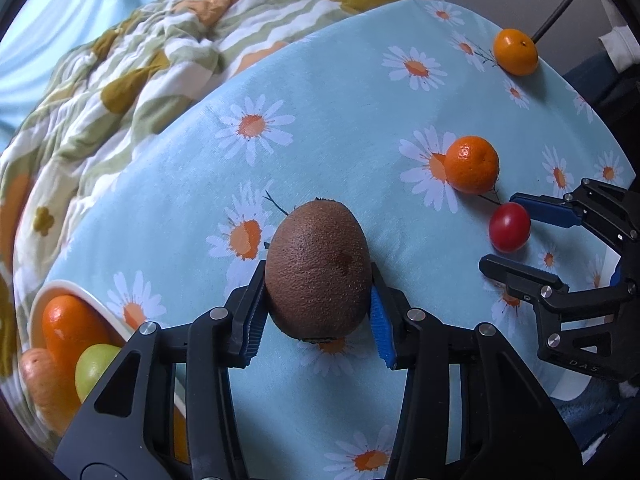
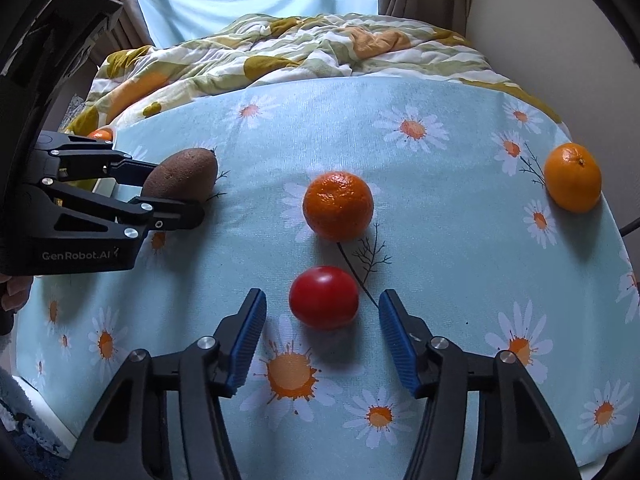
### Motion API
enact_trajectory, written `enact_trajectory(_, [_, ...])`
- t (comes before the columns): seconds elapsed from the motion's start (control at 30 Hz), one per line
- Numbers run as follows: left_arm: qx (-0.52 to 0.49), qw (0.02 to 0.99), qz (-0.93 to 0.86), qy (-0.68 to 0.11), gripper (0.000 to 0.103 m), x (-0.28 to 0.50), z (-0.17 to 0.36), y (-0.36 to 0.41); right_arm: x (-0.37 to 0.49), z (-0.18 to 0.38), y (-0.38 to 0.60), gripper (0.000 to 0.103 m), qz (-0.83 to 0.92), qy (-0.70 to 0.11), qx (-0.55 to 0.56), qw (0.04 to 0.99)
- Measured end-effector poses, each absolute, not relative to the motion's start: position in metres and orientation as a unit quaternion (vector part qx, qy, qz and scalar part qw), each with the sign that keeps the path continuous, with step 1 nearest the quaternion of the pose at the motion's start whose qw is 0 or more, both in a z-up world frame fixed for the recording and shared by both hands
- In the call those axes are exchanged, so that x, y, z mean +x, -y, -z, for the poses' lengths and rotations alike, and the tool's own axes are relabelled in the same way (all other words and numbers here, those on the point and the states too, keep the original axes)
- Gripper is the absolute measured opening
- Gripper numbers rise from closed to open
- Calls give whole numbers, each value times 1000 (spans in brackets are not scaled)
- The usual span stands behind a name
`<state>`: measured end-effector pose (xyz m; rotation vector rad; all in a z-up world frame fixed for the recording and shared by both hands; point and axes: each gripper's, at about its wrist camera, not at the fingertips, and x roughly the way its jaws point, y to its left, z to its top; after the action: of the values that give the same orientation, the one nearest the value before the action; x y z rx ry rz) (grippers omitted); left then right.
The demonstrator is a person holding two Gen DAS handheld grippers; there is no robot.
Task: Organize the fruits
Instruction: 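Close the right tool on a red tomato while the left tool holds the kiwi, then carry the kiwi and tomato to the bowl and open the left tool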
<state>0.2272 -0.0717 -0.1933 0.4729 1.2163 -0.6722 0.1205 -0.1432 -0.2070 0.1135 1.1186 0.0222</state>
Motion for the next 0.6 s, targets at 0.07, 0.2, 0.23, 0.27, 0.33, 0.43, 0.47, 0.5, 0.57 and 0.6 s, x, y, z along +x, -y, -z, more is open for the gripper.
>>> enact_trajectory(0.07, [213, 745, 306, -554, 51, 227, 193, 71, 122, 207, 143, 40, -10, -531, 47, 846])
enact_trajectory(0.2, [204, 749, 306, -551, 50, 225, 189, 68, 123, 206, 144, 31, -14, -528, 43, 848])
enact_trajectory(0.23, [202, 750, 306, -550, 50, 224, 188, 68, 123, 206, 145, 31, -14, -528, 44, 848])
enact_trajectory(0.27, [201, 752, 305, -549, 50, 224, 187, 67, 123, 206, 145, 31, -13, -528, 46, 848])
enact_trajectory(0.33, [198, 755, 302, -547, 50, 223, 182, 65, 123, 203, 145, 31, -15, -525, 49, 849])
enact_trajectory(0.43, [185, 763, 299, -543, 50, 221, 172, 61, 122, 196, 143, 31, -19, -522, 43, 852])
enact_trajectory(0.47, [181, 766, 297, -541, 50, 220, 168, 59, 122, 193, 142, 31, -21, -520, 41, 853])
enact_trajectory(0.5, [177, 769, 296, -539, 50, 219, 165, 57, 122, 190, 141, 31, -21, -519, 38, 854])
enact_trajectory(0.57, [169, 774, 293, -535, 50, 218, 157, 53, 121, 183, 140, 31, -23, -513, 34, 857])
enact_trajectory(0.6, [165, 777, 290, -534, 50, 217, 153, 51, 121, 179, 139, 31, -25, -511, 33, 858])
